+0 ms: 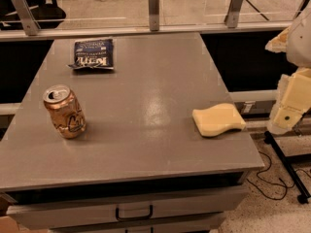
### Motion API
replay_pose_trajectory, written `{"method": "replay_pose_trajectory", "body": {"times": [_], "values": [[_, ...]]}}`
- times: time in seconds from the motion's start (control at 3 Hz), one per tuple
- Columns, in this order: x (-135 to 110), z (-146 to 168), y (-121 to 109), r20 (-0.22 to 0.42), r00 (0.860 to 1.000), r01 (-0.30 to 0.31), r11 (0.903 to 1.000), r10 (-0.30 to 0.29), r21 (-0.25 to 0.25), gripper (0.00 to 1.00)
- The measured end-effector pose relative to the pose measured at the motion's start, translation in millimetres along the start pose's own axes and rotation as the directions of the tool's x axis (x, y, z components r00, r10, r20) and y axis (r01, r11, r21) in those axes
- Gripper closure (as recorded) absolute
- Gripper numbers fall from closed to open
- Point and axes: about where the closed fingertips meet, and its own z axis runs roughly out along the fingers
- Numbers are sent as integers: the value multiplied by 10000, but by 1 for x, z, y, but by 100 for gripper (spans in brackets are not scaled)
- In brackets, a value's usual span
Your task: Pick sponge
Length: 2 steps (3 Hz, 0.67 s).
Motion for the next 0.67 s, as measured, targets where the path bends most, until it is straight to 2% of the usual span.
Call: {"method": "replay_pose_trajectory", "body": {"times": [0.33,0.67], "values": [[-1,1,-2,64,10000,-21,10000,21,22,0],[-3,28,-9,462,9989,38,9999,-31,-147,0]]}}
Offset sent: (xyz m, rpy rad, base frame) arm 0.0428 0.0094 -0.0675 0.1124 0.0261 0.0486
